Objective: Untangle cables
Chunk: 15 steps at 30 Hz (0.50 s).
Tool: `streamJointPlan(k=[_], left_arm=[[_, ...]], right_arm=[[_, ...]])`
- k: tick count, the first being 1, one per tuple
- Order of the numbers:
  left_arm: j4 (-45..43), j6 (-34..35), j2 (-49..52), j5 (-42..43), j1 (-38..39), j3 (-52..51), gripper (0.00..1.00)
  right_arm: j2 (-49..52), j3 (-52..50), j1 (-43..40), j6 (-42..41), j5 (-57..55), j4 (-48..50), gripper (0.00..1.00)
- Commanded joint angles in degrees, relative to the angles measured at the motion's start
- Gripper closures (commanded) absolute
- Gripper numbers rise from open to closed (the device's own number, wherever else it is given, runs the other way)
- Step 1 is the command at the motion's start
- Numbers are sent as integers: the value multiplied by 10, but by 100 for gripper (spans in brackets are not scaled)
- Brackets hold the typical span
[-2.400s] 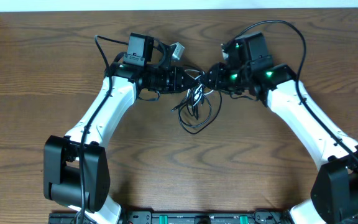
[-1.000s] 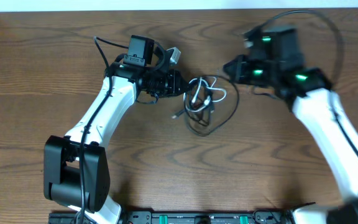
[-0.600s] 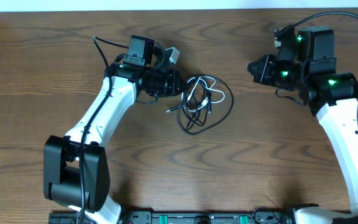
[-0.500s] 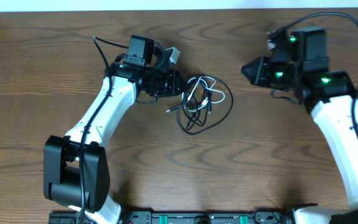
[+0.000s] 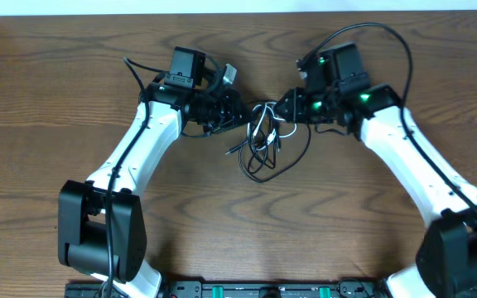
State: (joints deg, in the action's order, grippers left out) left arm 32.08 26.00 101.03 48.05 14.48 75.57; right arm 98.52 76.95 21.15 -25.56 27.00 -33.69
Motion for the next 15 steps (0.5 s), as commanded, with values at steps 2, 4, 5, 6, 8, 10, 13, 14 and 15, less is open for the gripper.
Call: streamJointPlan(k=[2, 4, 5, 6, 8, 10, 13, 14, 15], left_arm=[[0, 50, -7, 19, 1, 5, 93], [0, 54, -7, 19, 1, 5, 93], [0, 54, -7, 19, 1, 5, 93], [0, 54, -7, 19, 1, 5, 93], [0, 54, -7, 19, 1, 5, 93], [0, 55, -7, 19, 1, 5, 92], [0, 59, -7, 19, 1, 5, 93], [0, 59, -7, 19, 1, 5, 93], [0, 59, -7, 19, 1, 5, 93]], right_arm=[[26, 5, 12, -12, 3, 12, 70], [38, 5, 19, -12, 3, 23, 70], [42, 5, 22, -12, 3, 27, 70], [47, 5, 25, -12, 3, 33, 70], [53, 5, 29, -12, 3, 42, 70], [56, 5, 33, -12, 3, 48, 70], [58, 5, 42, -12, -6, 50, 69], [59, 5, 44, -12, -12, 49, 69], [59, 5, 47, -12, -20, 49, 69]])
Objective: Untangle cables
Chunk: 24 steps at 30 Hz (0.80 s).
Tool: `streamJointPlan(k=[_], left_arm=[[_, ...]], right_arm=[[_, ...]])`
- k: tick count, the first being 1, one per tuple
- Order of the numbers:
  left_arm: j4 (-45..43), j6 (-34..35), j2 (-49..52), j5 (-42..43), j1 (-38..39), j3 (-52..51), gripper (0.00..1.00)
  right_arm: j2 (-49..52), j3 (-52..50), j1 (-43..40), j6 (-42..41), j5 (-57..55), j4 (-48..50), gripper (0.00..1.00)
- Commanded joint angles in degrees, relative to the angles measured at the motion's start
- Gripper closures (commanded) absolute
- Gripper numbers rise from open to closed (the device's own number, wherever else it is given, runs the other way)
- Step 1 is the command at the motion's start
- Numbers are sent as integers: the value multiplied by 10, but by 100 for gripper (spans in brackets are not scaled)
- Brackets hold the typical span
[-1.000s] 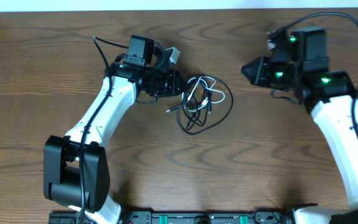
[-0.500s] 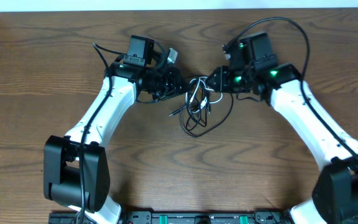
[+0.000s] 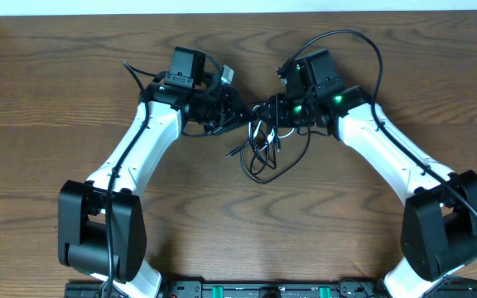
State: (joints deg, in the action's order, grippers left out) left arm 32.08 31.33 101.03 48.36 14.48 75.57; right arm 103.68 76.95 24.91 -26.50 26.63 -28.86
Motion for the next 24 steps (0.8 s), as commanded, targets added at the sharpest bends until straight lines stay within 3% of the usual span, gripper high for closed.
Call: streamJointPlan(k=[1, 18, 24], left_arm=[[0, 5, -7, 16, 1, 5, 93], [0, 5, -7, 16, 1, 5, 93], [0, 5, -7, 16, 1, 5, 93]], right_arm=[[9, 5, 14, -8, -26, 0, 70], [17, 5, 57, -67, -148, -7, 86], [17, 5, 55, -67, -158, -7, 99]])
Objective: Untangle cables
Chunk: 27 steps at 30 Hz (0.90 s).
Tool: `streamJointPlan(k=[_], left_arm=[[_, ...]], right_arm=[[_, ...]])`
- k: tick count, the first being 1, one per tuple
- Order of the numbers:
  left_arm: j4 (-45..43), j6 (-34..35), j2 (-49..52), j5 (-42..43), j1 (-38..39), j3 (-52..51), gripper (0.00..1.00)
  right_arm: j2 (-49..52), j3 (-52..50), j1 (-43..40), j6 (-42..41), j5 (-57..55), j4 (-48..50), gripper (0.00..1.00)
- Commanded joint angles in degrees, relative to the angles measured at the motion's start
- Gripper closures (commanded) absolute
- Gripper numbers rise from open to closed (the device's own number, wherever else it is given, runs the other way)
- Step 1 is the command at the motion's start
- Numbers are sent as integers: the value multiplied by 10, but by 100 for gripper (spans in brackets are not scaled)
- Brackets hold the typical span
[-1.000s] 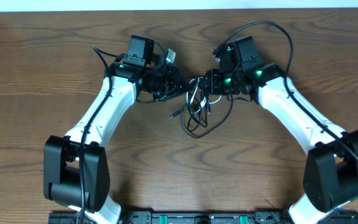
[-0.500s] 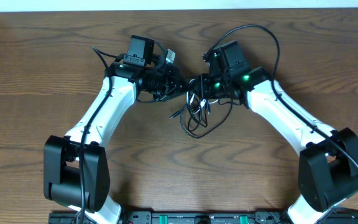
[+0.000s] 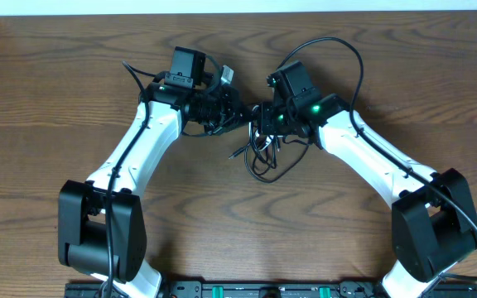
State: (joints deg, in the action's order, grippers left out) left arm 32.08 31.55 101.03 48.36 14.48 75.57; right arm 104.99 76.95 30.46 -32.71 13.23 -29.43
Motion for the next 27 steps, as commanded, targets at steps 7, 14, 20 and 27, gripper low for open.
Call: streamJointPlan(k=[7, 14, 20, 27], left_arm=[[0, 2, -7, 15, 1, 5, 93], [14, -8, -7, -41, 1, 5, 93], [22, -41, -7, -56, 1, 5, 92], [31, -101, -7, -56, 1, 5, 92]], right_arm=[[-4, 5, -5, 24, 0, -4, 99], [-54, 5, -33, 65, 38, -35, 99], [-90, 5, -86, 123, 161, -54, 99], [-88, 5, -132, 165, 237, -97, 99]])
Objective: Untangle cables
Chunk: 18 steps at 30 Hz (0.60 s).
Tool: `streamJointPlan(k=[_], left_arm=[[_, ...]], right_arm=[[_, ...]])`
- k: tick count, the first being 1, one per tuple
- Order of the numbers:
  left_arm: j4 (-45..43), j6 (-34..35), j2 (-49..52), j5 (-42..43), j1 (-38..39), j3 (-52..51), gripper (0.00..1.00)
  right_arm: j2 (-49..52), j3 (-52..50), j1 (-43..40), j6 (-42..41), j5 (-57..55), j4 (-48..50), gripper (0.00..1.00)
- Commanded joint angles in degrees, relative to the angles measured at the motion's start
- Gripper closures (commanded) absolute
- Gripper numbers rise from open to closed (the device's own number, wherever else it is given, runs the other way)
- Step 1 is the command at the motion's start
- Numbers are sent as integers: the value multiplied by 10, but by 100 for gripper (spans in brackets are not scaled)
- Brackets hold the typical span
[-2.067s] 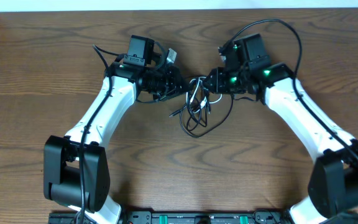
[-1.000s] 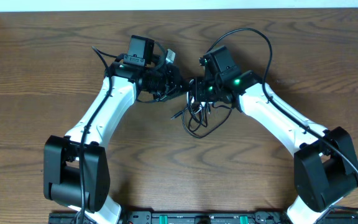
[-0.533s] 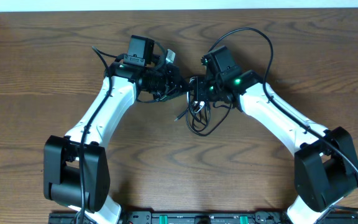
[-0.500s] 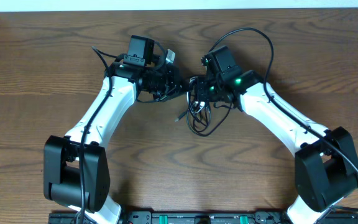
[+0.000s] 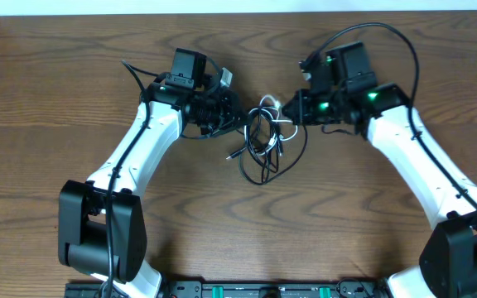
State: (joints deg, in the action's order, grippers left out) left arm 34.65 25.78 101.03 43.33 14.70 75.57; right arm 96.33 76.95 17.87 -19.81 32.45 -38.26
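A tangle of thin black cables (image 5: 261, 153) and a white cable (image 5: 270, 104) lies on the wooden table between the two arms. My left gripper (image 5: 238, 117) is at the tangle's left edge, apparently shut on a black strand there. My right gripper (image 5: 292, 112) is at the tangle's upper right. A white strand leads to its fingertips, which look shut on it. From overhead the fingers are small and partly hidden by the wrists.
Both arms' own black supply cables arch over their wrists, the right one (image 5: 404, 50) in a wide loop. The white wall edge (image 5: 238, 7) runs along the back. A black rail (image 5: 272, 290) sits at the front edge.
My right gripper has gone from deep in the tangle, almost touching the left gripper, back to the right. The white loop now stands out at the tangle's top. The left arm has not moved.
The right gripper first stood at the tangle's right side, then was further left, then close against the left gripper in the cables. Now it is back at the right with a white strand at its tips. The left gripper stayed at the tangle's left edge throughout.
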Motion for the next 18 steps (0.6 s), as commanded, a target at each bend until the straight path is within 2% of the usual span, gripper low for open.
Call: streamJointPlan(k=[1, 7, 14, 18], left_arm=[[10, -57, -7, -5, -1, 5, 93], [35, -105, -7, 2, -1, 5, 93], [25, -119, -7, 42, -1, 5, 93], [0, -118, -7, 76, -1, 5, 93]], right_arm=[[-2, 5, -6, 36, 31, -14, 99], [-1, 5, -6, 36, -35, -17, 99], [0, 5, -5, 36, -67, -14, 67], [4, 5, -5, 36, -90, -14, 58]])
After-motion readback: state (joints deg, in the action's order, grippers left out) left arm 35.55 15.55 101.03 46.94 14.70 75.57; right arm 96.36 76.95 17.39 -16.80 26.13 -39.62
